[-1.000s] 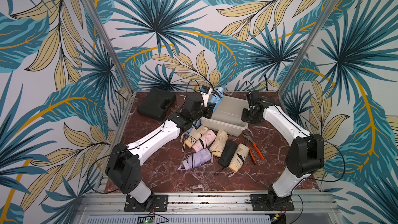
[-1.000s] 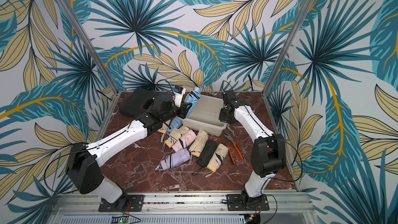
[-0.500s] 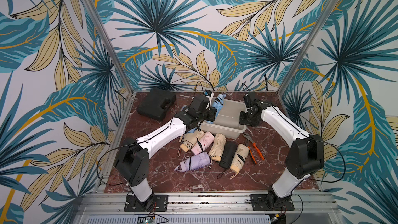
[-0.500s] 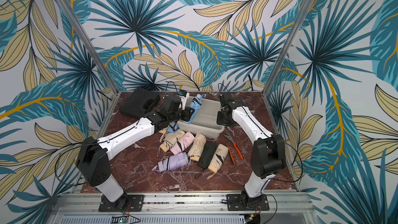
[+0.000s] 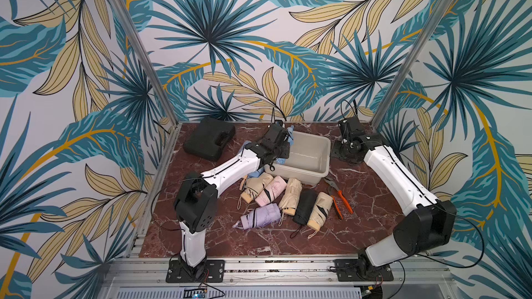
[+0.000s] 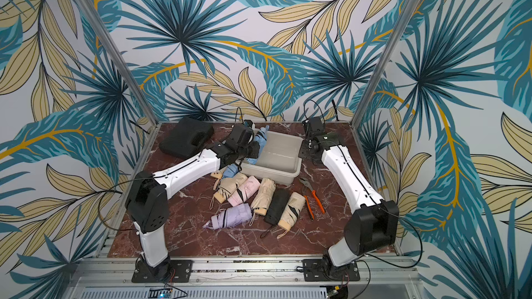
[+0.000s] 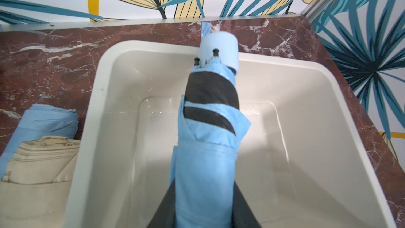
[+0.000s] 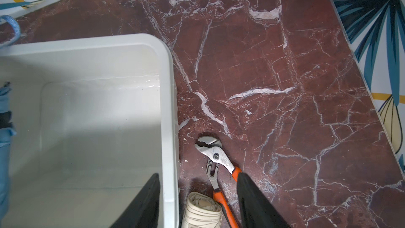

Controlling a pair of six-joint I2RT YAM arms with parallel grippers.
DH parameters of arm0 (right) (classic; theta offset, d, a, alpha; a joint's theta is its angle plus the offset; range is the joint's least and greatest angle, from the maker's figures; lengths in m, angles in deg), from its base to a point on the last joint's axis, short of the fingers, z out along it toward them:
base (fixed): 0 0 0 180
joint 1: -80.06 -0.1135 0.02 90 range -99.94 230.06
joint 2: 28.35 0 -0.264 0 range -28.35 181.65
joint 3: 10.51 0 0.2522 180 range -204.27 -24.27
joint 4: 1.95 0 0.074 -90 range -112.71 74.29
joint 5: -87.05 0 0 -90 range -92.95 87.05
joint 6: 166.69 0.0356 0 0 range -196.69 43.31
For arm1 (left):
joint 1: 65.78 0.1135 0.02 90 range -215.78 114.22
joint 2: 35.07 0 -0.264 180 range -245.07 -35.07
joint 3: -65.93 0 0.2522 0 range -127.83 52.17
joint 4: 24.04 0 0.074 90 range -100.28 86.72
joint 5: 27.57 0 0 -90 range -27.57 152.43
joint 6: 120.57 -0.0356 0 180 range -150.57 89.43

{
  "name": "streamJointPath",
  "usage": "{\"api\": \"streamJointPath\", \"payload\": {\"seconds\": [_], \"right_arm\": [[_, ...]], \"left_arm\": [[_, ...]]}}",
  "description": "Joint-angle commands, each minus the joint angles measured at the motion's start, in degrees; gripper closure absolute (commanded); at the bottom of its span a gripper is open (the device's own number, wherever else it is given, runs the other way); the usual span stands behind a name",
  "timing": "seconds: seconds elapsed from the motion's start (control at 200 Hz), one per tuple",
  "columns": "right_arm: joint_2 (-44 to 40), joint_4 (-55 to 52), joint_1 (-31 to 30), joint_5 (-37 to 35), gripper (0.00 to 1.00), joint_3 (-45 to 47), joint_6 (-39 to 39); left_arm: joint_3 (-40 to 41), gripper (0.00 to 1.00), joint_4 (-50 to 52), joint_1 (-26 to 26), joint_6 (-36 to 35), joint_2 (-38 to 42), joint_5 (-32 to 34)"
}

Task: Put the umbrella into the storage box
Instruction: Place the umbrella in the storage box.

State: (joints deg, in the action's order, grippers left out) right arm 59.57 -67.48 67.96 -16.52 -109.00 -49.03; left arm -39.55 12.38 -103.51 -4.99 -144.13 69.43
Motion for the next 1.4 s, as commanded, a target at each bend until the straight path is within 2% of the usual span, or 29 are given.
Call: {"api": "streamJointPath", "payload": {"seconds": [0.0, 0.245, 0.406, 0.491, 0.551, 0.676, 0.861, 0.937, 1.067, 1.207, 1.397], "right_arm": [[-2.22, -1.14, -0.03, 1.24, 0.42, 1.96, 2.06], [-5.08, -1.12, -0.03, 0.07, 0.42, 2.74, 1.7], [-6.06, -1.18, -0.03, 0.56, 0.42, 2.53, 1.44], [-6.97, -1.22, -0.1, 0.81, 0.42, 2.61, 0.8], [-7.52, -1.16, -0.03, 0.88, 0.42, 2.68, -0.02], [-8.55, -1.15, -0.08, 0.11, 0.42, 2.77, -1.81], [-9.43, -1.07, -0.03, -0.41, 0.42, 2.04, -4.1], [-9.39, -0.95, -0.03, 0.52, 0.41, 1.38, -5.62], [-10.48, 2.66, -0.4, 8.35, 0.41, 1.76, -10.1], [-14.81, 12.0, -3.06, 19.42, 0.41, 6.98, -19.53], [-18.62, 19.06, -7.14, 35.09, 0.41, 12.22, -33.68]], "left_arm": [[-2.55, 1.0, 1.84, 1.15, 1.15, -1.17, 1.84], [-1.11, 1.0, 2.42, 1.19, 3.71, -3.44, 1.88], [-4.62, 1.0, 2.13, 1.17, 2.85, -7.64, 2.58], [-5.76, 0.69, 1.58, 1.21, 2.19, -9.21, 2.7], [-5.43, 0.58, 0.53, 1.18, 2.43, -9.57, 3.06], [-5.12, 0.45, 0.08, 1.2, 2.34, -9.22, 3.81], [-2.96, 0.35, -1.5, 0.66, 1.64, -4.51, 4.14], [-1.63, 0.34, -2.83, 0.32, 1.44, -1.6, 4.24], [3.36, 0.34, -7.89, 0.04, 1.65, 5.66, 3.99], [13.27, 0.34, -15.74, 0.21, 2.82, 15.45, 5.19], [23.91, 0.3, -16.11, 3.34, 6.54, 26.38, 4.21]]}}
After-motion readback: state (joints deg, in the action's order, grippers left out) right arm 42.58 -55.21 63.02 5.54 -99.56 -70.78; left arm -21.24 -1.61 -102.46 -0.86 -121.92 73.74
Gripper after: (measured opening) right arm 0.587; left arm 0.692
